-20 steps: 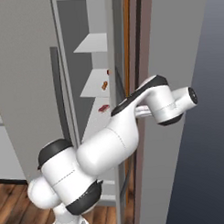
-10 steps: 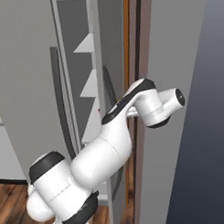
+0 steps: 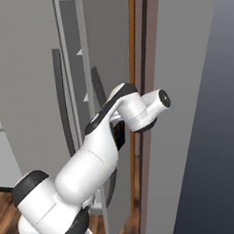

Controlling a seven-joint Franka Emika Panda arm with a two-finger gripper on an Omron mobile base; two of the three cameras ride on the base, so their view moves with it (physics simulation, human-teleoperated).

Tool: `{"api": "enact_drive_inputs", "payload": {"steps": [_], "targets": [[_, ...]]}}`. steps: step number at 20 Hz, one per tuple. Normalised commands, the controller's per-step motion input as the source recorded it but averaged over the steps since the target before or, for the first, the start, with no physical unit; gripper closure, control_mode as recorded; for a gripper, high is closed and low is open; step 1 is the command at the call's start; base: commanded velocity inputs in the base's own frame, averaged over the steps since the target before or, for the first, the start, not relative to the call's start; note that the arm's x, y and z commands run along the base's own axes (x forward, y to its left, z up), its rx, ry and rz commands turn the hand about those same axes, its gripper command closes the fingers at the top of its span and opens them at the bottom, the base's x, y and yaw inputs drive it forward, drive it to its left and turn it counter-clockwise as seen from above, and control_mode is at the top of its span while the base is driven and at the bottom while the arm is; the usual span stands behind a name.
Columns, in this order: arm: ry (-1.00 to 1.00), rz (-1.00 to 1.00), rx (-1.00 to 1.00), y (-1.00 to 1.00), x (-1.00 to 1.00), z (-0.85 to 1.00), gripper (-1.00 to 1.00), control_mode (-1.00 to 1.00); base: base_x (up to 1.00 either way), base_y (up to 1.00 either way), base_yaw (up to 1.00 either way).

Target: Store the kebab skewer in the freezer for long-term storage. Close the freezer door after placing the cooked food.

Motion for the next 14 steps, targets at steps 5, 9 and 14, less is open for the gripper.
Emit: {"api": "enact_drive_inputs", "payload": {"steps": [5,9,14], "targets": [[0.03,-0.11,-0.07,0.66,0.04,0.0,-1.0,-1.0,0.0,0.0,0.0],[0.01,-0.11,-0.08,0.61,0.02,0.0,-1.0,-1.0,0.0,0.0,0.0],[0.02,-0.12,-0.09,0.65,0.07,0.0,-1.0,-1.0,0.0,0.0,0.0]]}}
